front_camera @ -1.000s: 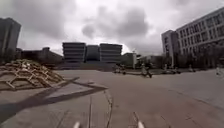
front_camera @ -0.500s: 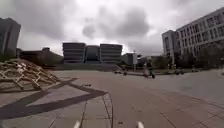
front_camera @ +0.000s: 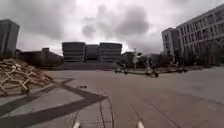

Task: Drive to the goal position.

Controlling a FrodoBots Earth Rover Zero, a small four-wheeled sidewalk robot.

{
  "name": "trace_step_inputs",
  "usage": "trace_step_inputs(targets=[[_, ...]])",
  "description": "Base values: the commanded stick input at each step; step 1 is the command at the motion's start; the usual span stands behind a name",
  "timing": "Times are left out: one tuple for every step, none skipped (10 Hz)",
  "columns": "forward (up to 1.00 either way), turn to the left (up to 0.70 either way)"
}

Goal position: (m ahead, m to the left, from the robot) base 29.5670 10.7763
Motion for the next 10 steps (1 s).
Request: trace_step_inputs(targets=[[1.0, 0.0], [1.0, 0.0], [1.0, 0.12], [1.0, 0.4], [1.0, 0.37], [1.0, 0.22], [1.0, 0.03], [1.0, 0.0], [1.0, 0.0], [1.0, 0.0]])
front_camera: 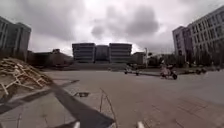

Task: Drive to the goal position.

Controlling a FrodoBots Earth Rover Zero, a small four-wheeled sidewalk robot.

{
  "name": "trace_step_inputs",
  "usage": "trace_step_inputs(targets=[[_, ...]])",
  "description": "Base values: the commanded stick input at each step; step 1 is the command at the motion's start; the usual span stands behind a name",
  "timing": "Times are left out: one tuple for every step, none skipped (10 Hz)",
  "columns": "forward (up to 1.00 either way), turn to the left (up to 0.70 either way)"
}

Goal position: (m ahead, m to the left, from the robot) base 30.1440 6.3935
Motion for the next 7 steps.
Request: trace_step_inputs(targets=[[1.0, 0.0], [1.0, 0.0], [1.0, 0.0], [1.0, 0.0], [1.0, 0.0], [1.0, 0.0], [1.0, 0.0]])
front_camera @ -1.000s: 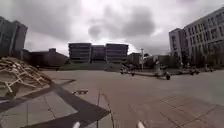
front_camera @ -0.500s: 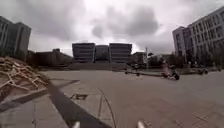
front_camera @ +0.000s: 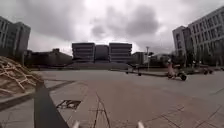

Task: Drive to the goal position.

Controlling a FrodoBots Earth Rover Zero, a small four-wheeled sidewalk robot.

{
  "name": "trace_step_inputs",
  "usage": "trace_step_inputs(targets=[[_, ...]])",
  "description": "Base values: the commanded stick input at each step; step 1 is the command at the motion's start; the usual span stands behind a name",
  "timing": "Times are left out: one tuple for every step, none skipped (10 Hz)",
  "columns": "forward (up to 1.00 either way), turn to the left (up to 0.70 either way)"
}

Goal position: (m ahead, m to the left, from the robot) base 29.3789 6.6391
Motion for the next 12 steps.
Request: trace_step_inputs(targets=[[1.0, 0.0], [1.0, 0.0], [1.0, 0.0], [1.0, 0.0], [1.0, 0.0], [1.0, 0.0], [1.0, 0.06], [1.0, 0.4], [1.0, 0.4], [1.0, 0.32], [1.0, 0.07], [1.0, 0.0]])
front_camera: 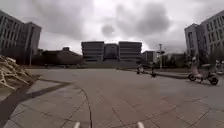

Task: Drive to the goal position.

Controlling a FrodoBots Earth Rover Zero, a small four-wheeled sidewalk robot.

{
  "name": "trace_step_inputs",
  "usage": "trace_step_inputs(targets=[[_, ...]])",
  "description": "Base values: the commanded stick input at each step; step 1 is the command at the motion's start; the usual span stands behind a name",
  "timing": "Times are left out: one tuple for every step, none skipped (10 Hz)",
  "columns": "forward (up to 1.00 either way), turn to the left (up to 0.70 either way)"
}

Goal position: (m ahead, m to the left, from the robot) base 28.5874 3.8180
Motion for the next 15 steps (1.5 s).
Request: trace_step_inputs(targets=[[1.0, 0.0], [1.0, 0.0], [1.0, 0.0], [1.0, 0.0], [1.0, 0.0], [1.0, 0.0], [1.0, 0.0], [1.0, 0.0], [1.0, 0.0], [1.0, 0.0], [1.0, 0.0], [1.0, 0.0], [1.0, 0.0], [1.0, 0.0], [1.0, 0.0]])
